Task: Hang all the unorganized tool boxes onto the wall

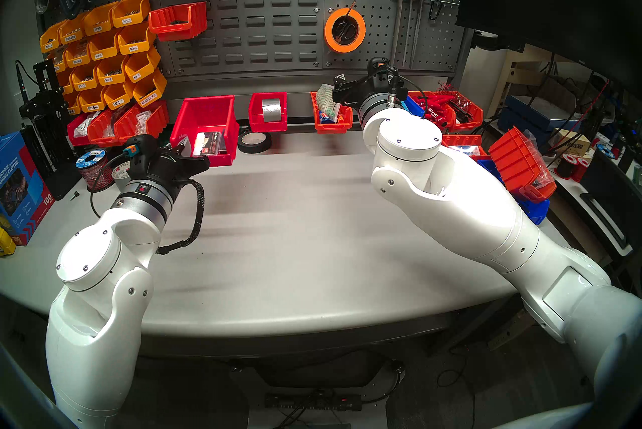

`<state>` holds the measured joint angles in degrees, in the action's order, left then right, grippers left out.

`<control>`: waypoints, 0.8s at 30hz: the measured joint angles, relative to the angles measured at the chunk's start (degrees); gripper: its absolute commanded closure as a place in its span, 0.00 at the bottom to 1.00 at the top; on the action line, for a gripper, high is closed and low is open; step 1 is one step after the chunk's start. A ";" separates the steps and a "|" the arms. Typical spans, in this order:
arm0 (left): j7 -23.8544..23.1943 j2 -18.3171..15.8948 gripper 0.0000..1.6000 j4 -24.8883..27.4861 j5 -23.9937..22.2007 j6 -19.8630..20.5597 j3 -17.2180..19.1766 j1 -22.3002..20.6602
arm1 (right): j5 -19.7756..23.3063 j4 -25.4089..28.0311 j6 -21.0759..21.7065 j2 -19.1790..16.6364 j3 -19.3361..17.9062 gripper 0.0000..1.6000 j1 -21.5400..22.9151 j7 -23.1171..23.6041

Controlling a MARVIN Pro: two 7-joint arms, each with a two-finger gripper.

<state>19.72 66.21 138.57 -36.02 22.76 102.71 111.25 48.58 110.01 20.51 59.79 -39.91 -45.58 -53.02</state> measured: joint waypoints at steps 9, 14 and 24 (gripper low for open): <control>-2.46 -1.13 1.00 0.13 -4.29 1.70 8.81 0.31 | 0.00 0.00 0.00 0.00 0.00 0.00 0.00 0.00; -4.80 -1.82 1.00 0.18 -6.69 3.57 13.34 0.62 | 0.00 0.00 0.00 0.00 0.01 0.00 0.01 0.00; -8.91 -2.15 1.00 0.31 -9.45 4.52 16.97 2.03 | 0.00 0.00 0.00 0.00 0.01 0.00 0.01 0.00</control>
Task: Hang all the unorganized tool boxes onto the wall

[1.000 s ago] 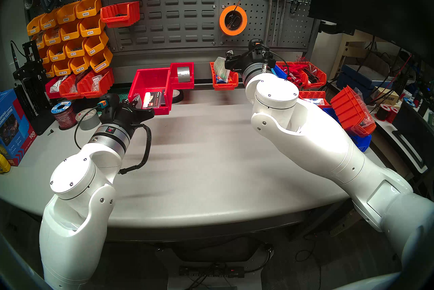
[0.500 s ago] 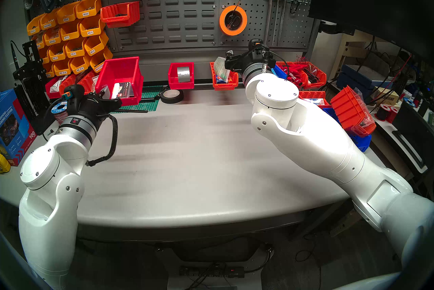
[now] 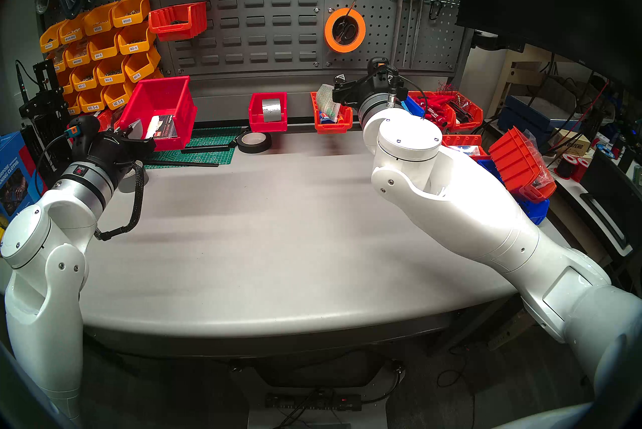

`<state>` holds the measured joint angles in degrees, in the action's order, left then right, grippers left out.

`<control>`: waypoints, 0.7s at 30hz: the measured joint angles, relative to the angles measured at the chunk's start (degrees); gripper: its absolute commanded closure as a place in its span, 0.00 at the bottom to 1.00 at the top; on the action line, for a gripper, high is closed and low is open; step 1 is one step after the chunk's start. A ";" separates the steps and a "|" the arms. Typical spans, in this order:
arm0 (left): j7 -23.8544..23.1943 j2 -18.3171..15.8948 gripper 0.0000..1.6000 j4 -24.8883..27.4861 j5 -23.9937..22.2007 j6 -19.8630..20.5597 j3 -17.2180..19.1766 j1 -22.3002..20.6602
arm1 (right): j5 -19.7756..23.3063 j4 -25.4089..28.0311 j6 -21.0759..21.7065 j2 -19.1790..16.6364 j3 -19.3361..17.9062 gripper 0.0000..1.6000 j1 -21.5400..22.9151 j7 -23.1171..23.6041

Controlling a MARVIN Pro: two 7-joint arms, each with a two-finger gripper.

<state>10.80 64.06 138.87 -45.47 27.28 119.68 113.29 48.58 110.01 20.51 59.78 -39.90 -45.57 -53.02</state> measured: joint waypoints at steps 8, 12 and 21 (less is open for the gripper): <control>-1.21 -0.02 1.00 0.05 -0.82 -0.06 0.84 0.49 | 0.00 0.00 0.00 0.00 0.00 0.00 0.00 0.00; -1.47 -0.02 1.00 0.06 -0.97 -0.07 1.00 0.49 | 0.00 0.00 0.00 0.00 0.01 0.00 0.00 0.00; -1.24 -0.40 1.00 -0.28 0.46 -1.22 -0.34 -0.20 | -0.01 0.00 0.00 0.00 0.01 0.00 0.00 0.00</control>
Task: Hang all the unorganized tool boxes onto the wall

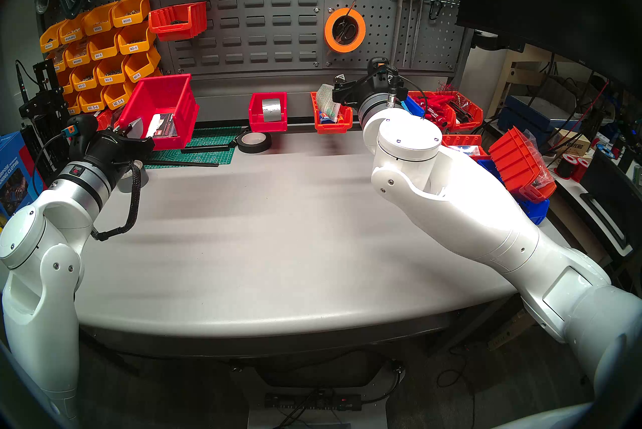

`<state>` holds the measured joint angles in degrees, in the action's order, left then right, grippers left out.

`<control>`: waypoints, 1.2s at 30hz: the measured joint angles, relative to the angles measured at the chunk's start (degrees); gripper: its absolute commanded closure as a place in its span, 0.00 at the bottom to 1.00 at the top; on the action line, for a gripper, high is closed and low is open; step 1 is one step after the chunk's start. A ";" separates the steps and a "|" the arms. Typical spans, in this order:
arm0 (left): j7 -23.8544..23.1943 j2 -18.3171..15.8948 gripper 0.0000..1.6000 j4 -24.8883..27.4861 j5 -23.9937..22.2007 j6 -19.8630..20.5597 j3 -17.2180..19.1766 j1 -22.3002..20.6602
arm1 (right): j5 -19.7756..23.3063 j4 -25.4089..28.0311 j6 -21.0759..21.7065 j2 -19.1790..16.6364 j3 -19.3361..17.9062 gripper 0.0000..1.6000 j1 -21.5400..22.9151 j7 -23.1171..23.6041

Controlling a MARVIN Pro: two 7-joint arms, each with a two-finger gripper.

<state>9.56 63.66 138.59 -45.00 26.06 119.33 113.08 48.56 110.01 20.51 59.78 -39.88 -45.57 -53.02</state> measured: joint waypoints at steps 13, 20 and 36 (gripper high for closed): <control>2.77 -3.06 1.00 -7.13 4.23 -2.89 -7.34 -5.33 | 0.00 0.00 -0.01 -0.01 0.01 0.00 0.00 0.00; 3.86 -5.23 1.00 -12.72 5.28 -3.78 -11.60 -9.78 | 0.02 0.01 -0.01 -0.01 0.01 0.00 0.00 0.00; 4.05 -10.93 1.00 -24.34 2.59 -5.74 -20.78 -18.67 | 0.02 0.00 -0.04 -0.02 0.02 0.00 0.00 0.00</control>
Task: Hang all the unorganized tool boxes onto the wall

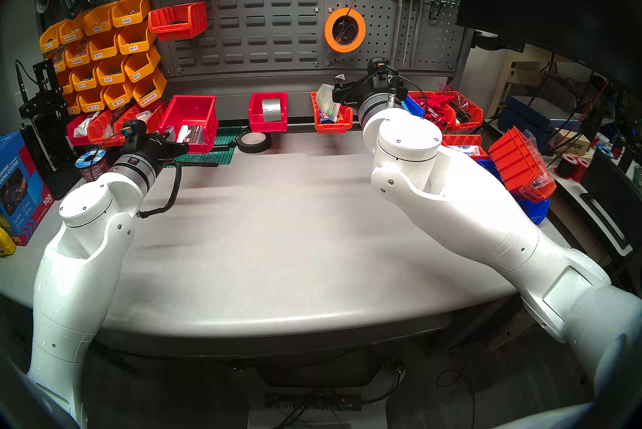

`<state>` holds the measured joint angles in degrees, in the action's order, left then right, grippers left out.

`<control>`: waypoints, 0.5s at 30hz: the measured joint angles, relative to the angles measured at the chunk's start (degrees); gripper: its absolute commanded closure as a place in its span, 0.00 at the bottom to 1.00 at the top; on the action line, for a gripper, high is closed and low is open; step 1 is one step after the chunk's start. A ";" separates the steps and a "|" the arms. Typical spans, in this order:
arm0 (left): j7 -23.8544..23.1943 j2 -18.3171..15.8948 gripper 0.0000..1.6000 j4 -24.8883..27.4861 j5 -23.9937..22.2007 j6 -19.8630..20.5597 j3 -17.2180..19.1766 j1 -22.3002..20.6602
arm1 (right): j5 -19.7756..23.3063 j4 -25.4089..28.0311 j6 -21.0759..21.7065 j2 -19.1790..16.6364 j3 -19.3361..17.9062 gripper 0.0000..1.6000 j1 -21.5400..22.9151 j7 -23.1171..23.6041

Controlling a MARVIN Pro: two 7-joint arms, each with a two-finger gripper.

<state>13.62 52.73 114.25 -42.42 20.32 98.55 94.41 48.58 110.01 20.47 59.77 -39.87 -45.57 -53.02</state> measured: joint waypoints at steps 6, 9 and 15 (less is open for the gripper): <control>-0.15 -1.01 1.00 -2.67 -0.89 -0.17 -2.05 -2.47 | 0.00 0.00 -0.01 0.00 0.00 0.00 0.00 0.00; -0.10 -1.49 1.00 -4.57 -1.21 -0.42 -3.65 -4.25 | 0.00 0.00 -0.01 0.00 0.00 0.00 0.00 0.00; 0.75 -1.81 1.00 -7.23 -1.41 -0.87 -5.71 -6.85 | 0.01 0.00 -0.02 0.00 0.00 0.00 0.00 0.00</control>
<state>14.37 50.92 107.02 -43.83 19.46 92.84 87.56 48.59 110.01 20.45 59.76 -39.87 -45.57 -53.02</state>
